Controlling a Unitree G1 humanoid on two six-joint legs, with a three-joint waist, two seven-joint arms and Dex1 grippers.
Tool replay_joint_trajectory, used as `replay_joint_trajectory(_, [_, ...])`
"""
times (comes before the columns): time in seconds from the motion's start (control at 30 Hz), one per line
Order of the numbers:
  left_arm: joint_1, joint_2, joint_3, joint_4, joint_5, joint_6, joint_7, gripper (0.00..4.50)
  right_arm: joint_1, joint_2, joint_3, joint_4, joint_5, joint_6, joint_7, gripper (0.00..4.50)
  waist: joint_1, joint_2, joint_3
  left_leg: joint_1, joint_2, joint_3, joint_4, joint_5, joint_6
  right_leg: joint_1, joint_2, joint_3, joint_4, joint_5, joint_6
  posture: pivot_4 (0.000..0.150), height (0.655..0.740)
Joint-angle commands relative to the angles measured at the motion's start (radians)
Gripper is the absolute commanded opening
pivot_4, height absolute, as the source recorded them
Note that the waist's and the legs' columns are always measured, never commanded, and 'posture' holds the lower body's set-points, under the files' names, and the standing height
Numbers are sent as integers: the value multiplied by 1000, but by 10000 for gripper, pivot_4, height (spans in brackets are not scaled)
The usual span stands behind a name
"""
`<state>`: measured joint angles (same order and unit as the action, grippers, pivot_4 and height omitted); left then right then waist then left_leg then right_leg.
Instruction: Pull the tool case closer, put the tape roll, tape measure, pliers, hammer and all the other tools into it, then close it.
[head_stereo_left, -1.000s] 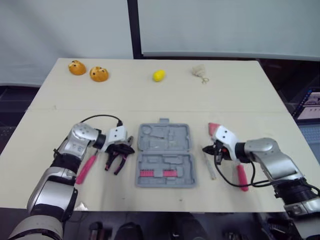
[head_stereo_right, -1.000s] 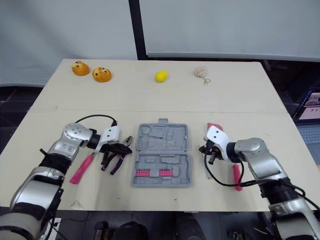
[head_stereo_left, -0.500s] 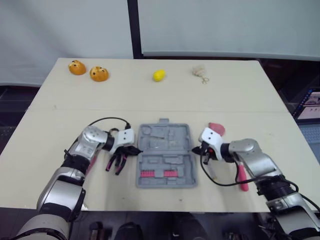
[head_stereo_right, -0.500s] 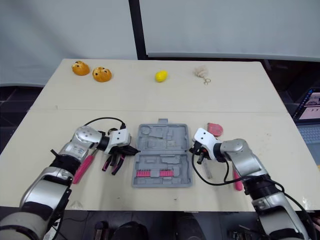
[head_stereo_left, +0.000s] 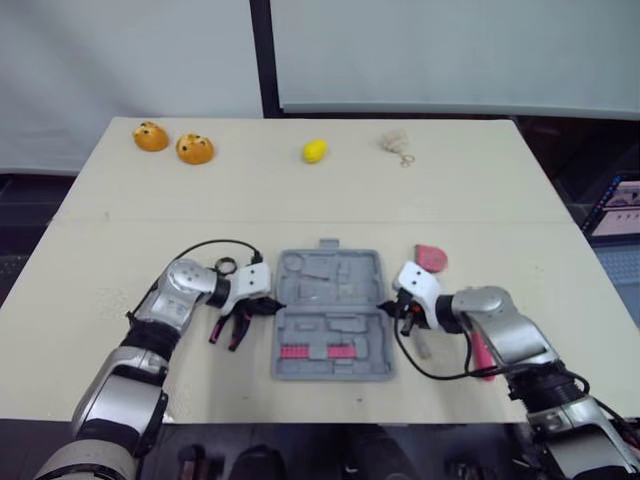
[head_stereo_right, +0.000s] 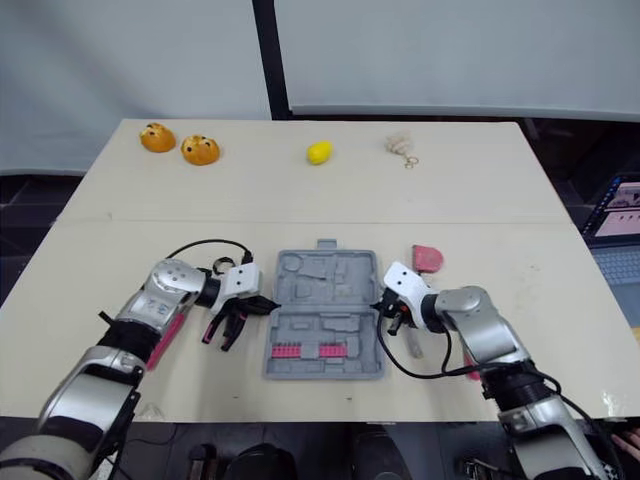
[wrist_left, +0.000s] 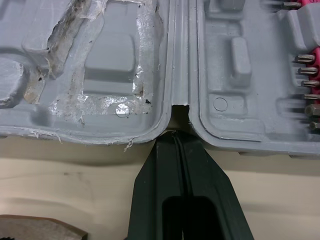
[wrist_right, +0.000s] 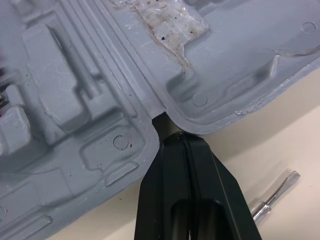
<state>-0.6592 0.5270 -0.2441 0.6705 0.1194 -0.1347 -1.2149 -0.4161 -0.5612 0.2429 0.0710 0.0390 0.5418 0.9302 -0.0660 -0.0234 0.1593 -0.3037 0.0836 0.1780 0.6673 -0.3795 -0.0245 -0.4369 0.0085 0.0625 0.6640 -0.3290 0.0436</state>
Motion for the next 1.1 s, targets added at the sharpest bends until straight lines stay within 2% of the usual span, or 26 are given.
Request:
replay_joint_trajectory(0.03, [67,10,-21,-118,-23,40,-36,396,43,12,-8,-125,41,13,-2,504,0,1,-1,0,0,0,0,0,0,0,0,0,0,0,0,1500,7400])
replay_joint_trajectory(0.33, [192,72,-22,-333,-57,177,-56,396,168,11,-18,-326,77,117,-17,504,-16,2,-1,0,0,-1,-1,0,-1,0,0,0,0,0,-1,1500,7400])
replay_joint_trajectory(0.77, [350,132,-13,-579,-101,332,-48,396,252,15,-20,-421,110,169,-66,504,-18,2,-1,1,0,-1,-2,1,-1,0,0,0,0,-1,-1,1500,7400])
replay_joint_trajectory(1.1, [364,135,-13,-586,-98,340,-17,396,335,-8,-28,-491,130,194,-76,504,-16,1,-1,1,0,-2,-2,1,-1,2,0,0,-1,-1,-1,1500,7400])
